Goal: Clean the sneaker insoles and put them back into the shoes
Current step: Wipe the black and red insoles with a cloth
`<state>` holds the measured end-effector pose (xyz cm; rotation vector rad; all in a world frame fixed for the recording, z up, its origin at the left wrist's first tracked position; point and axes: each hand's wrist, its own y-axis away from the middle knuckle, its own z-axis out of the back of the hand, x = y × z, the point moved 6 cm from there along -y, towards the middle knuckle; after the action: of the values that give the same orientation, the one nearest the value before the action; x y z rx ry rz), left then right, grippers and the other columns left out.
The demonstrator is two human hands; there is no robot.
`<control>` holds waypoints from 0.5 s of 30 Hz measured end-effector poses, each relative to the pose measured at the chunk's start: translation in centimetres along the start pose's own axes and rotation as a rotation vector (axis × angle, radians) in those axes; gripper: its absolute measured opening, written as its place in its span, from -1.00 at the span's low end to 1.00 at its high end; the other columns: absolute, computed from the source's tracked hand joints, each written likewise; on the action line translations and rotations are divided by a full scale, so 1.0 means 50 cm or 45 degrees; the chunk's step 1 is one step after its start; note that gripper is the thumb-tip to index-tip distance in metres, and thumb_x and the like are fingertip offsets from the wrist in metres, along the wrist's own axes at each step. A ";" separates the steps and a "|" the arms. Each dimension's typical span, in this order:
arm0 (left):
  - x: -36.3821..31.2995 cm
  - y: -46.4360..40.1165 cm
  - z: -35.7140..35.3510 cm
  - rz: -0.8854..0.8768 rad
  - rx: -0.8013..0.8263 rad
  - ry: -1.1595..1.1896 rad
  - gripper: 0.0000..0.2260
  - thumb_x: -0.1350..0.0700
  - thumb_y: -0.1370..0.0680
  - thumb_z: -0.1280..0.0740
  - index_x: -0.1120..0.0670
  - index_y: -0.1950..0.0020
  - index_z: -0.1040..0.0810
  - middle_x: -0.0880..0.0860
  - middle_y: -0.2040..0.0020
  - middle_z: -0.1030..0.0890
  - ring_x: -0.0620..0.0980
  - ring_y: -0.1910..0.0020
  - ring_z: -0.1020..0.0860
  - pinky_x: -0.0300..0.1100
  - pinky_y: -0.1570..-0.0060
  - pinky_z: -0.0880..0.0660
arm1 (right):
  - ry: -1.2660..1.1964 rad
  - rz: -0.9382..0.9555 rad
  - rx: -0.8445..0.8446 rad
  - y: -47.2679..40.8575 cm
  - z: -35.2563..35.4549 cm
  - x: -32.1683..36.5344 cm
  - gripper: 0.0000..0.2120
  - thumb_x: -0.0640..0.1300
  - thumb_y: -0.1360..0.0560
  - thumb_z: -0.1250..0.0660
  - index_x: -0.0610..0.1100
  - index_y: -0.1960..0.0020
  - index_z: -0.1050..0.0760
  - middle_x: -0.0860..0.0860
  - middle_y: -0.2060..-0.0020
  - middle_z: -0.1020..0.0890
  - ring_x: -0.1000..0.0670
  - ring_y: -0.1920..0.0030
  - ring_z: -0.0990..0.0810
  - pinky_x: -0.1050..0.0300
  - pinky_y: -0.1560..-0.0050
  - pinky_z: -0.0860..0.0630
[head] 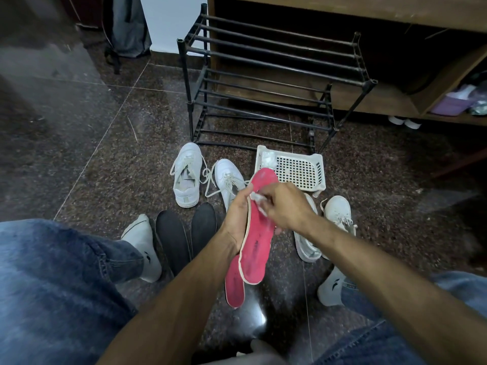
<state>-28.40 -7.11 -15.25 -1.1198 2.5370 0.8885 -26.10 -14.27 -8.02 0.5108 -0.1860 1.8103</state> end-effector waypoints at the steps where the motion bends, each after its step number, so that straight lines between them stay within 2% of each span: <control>1: -0.002 -0.004 0.006 -0.012 -0.024 0.045 -0.59 -0.18 -0.57 -0.20 0.16 -0.04 -0.58 0.11 0.14 -0.60 0.03 0.19 -0.60 -0.07 0.13 -0.56 | 0.044 0.037 0.053 0.013 -0.017 0.006 -0.88 -0.10 -0.52 -0.29 -0.02 0.19 -0.52 0.04 0.24 -0.57 -0.04 0.23 -0.59 0.02 0.18 -0.54; 3: 0.001 -0.011 0.020 -0.003 -0.055 0.070 -0.56 -0.22 -0.53 -0.26 0.14 -0.09 -0.59 0.11 0.05 -0.57 0.03 0.08 -0.56 -0.06 -0.01 -0.50 | 0.081 0.110 0.135 0.027 -0.035 0.008 -0.96 -0.15 -0.47 -0.31 -0.02 0.11 -0.50 0.05 0.15 -0.53 -0.06 0.11 -0.57 -0.02 0.08 -0.54; 4: 0.009 -0.011 0.024 0.029 -0.065 0.049 -0.53 -0.25 -0.52 -0.25 0.13 -0.13 -0.59 0.11 0.03 -0.57 0.04 0.07 -0.56 -0.03 -0.01 -0.51 | 0.070 0.142 0.164 0.029 -0.038 0.007 -0.94 -0.16 -0.47 -0.32 -0.02 0.11 -0.50 0.06 0.13 -0.53 -0.03 0.10 -0.58 -0.02 0.06 -0.54; 7: 0.040 -0.011 0.032 0.144 -0.131 -0.057 -0.50 -0.28 -0.55 -0.18 0.11 -0.16 -0.59 0.12 0.15 -0.60 0.06 0.26 -0.60 -0.09 0.30 -0.57 | 0.260 0.173 0.165 0.021 -0.035 -0.003 -0.91 -0.12 -0.52 -0.28 -0.03 0.02 -0.56 0.04 0.00 -0.59 -0.06 0.08 -0.62 0.01 0.07 -0.52; 10: 0.039 -0.010 0.029 0.120 -0.133 -0.182 -0.49 -0.27 -0.58 -0.14 0.14 -0.04 -0.63 0.15 0.30 -0.57 0.07 0.41 -0.53 -0.18 0.48 -0.49 | 0.453 0.188 0.061 -0.008 -0.018 -0.012 -0.84 -0.10 -0.54 -0.23 -0.04 -0.04 -0.57 0.03 -0.06 -0.59 -0.12 0.05 -0.60 0.03 0.13 -0.47; 11: 0.036 -0.009 0.027 0.111 -0.108 -0.207 -0.49 -0.27 -0.58 -0.14 0.13 -0.01 -0.64 0.15 0.30 -0.57 0.06 0.41 -0.52 -0.19 0.50 -0.49 | 0.449 0.148 0.018 -0.019 -0.009 -0.017 -0.84 -0.09 -0.54 -0.23 -0.05 -0.02 -0.58 0.02 -0.04 -0.60 -0.12 0.06 -0.60 0.04 0.13 -0.47; 15: 0.029 0.005 0.024 0.186 -0.025 -0.234 -0.44 -0.27 -0.45 -0.26 0.18 -0.14 -0.59 0.14 0.26 -0.61 0.05 0.43 -0.60 -0.20 0.52 -0.51 | 0.300 -0.176 -0.211 -0.059 0.041 -0.060 -0.83 -0.06 -0.53 -0.29 -0.06 -0.02 -0.63 -0.05 -0.01 -0.66 -0.15 0.01 -0.62 0.00 0.02 -0.53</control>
<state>-29.61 -7.12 -16.71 -0.8240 2.4867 1.0041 -22.16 -16.80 -7.87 0.1859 -0.1335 1.6868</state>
